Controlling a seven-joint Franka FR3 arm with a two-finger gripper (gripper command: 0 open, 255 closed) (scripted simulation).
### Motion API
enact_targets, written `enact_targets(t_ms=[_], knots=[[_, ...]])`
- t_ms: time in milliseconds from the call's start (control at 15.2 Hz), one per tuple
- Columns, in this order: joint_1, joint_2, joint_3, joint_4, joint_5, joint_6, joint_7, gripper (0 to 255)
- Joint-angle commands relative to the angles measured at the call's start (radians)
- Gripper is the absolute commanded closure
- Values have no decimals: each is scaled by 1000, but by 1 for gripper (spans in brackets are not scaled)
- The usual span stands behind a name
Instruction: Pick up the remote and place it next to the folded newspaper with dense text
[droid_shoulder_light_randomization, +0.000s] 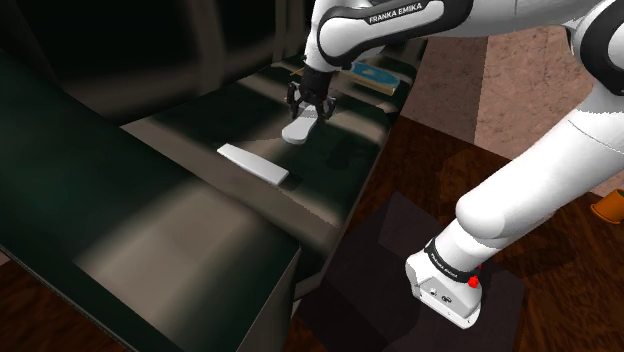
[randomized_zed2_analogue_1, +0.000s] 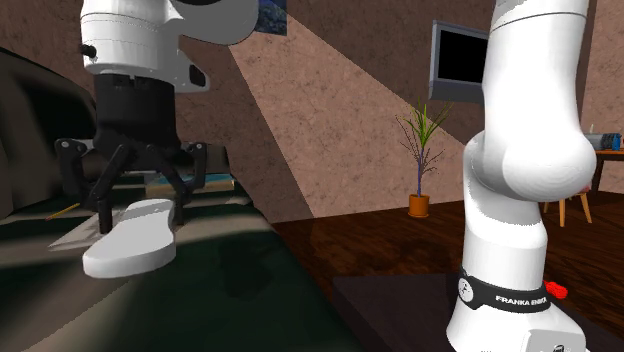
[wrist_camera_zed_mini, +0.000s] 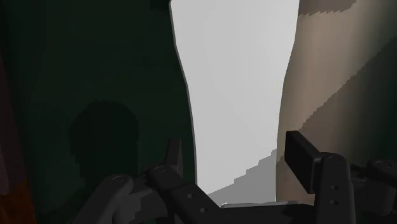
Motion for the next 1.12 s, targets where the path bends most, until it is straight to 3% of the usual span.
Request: enact_targets(t_ms=[0,396,792,1056], knots=[[-14,66,-9,66,-39,-8,-3,255],[-38,255,-50,288,-134,-64,-33,255],[-31,460,-93,571,-211,-158,-72,255],[-30,479,-98,557,-219,-127,-71,255]])
